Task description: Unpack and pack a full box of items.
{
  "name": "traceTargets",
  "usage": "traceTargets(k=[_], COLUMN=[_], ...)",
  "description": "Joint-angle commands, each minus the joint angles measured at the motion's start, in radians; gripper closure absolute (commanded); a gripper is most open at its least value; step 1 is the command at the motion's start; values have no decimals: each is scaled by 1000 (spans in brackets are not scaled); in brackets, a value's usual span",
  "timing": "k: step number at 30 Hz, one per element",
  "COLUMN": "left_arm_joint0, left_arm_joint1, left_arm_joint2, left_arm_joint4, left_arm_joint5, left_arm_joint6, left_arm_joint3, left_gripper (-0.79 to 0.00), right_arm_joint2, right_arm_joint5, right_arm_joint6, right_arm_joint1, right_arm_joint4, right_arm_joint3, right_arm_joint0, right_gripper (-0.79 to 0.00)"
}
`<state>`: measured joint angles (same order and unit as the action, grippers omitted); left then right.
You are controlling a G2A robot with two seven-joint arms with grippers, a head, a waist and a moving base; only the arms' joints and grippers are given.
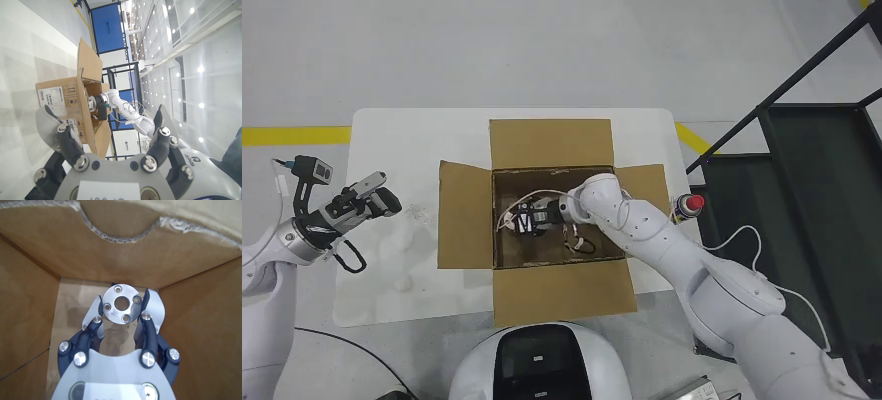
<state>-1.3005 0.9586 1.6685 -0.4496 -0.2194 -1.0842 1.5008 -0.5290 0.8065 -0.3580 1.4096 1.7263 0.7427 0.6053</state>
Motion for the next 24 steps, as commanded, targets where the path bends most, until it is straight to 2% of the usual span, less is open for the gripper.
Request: traceTargets(k=[1,6,24], left_arm_joint0=[0,0,0], left_arm_joint1=[0,0,0], left_arm_joint2=[0,0,0], left_arm_joint4=[0,0,0], left_arm_joint5=[0,0,0], left_arm_joint6=[0,0,0], left_arm_joint3=[0,0,0], left_gripper=[-785,-785,-785], right_arm_joint2=[-40,-139,-139], right_arm_joint5=[11,22,22], right_arm_joint6=[47,148,148], right_arm_joint1=[-32,-96,-96], right_arm_joint4=[-3,-15,-15], right_arm_joint3=[80,255,255], right_arm_joint0=[33,123,123], right_gripper=[0,0,0])
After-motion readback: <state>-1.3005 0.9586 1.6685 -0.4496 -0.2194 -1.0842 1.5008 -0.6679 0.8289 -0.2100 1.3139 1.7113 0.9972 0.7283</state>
